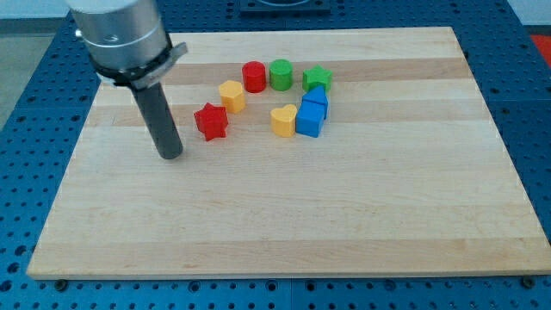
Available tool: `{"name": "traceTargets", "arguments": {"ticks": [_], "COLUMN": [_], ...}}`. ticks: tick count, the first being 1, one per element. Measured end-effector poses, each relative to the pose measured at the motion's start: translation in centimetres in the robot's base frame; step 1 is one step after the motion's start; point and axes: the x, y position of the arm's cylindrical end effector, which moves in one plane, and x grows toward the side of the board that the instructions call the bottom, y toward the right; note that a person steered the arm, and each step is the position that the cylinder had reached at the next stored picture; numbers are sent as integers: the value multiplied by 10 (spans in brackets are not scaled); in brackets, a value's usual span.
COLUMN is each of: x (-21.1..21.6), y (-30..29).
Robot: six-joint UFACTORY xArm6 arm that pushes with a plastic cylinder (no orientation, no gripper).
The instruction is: Place the red star to the bottom of the yellow hexagon
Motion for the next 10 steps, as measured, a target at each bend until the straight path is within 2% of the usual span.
{"name": "traceTargets", "arguments": {"ticks": [1,2,5,7,9,10], "x": [-16,-28,-39,-38,27,34], "y": [-10,7,71,83,83,84]}}
